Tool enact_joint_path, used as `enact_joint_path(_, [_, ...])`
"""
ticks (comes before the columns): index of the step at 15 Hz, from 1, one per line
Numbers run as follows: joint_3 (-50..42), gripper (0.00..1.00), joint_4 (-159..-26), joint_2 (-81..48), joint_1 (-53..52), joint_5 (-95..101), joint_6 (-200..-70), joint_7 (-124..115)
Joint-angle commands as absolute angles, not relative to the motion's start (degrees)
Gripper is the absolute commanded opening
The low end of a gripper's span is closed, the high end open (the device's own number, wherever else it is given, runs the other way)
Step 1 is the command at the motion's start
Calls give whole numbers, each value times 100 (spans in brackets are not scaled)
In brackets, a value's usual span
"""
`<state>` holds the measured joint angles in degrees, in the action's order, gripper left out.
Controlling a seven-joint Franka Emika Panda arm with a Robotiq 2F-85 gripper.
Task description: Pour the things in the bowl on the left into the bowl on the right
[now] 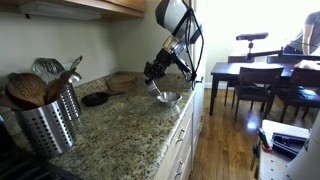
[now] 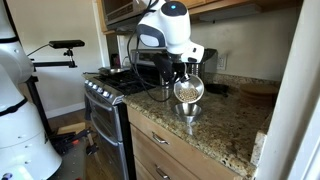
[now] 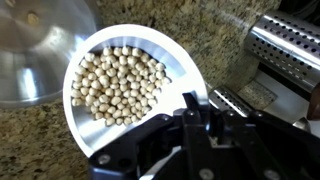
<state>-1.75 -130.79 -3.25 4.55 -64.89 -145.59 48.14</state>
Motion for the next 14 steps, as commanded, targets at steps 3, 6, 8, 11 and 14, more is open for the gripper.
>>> enact_joint_path(3, [-228,4,-13417,51,431,-6532,-14613,4796])
enact_joint_path(6, [-238,4,-13501,108,433,-6525,-14630,4785])
enact_joint_path(8, [-262,4,-13565,175,451,-6601,-14610,4859])
enact_joint_path(11, [-329,4,-13688,320,471,-6621,-14629,4873])
enact_joint_path(14, [-405,4,-13745,415,475,-6650,-14616,4913])
